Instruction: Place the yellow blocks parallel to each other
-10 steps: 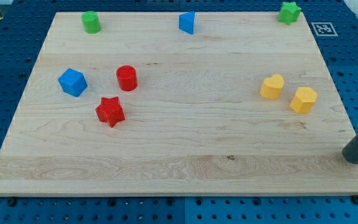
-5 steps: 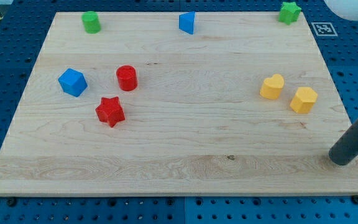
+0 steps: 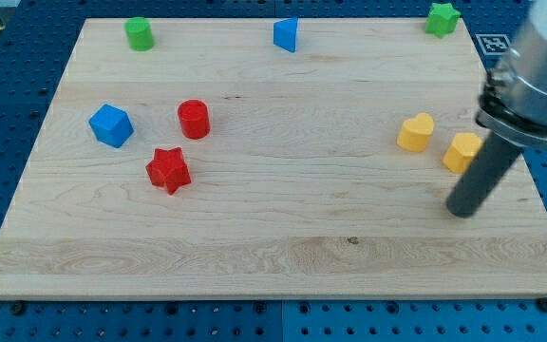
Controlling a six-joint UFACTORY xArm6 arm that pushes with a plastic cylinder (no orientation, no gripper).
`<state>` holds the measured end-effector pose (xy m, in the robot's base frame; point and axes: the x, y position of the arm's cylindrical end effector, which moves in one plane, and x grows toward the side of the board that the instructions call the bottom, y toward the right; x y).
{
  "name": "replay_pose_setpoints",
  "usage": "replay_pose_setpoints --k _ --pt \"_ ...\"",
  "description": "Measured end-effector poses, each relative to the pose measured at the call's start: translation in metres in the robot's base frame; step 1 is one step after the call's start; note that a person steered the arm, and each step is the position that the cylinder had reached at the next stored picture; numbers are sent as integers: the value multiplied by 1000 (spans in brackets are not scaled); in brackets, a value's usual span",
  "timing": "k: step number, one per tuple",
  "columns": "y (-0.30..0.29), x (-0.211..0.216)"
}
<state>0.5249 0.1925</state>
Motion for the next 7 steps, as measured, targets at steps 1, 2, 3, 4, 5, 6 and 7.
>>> replay_pose_setpoints --k 1,2,3,4,5,6,7 --pt "-3 -30" --pt "18 -49" --pt "20 -50" --pt "3 -66" --pt "1 -85" --pt "2 -67" --pt "1 -30"
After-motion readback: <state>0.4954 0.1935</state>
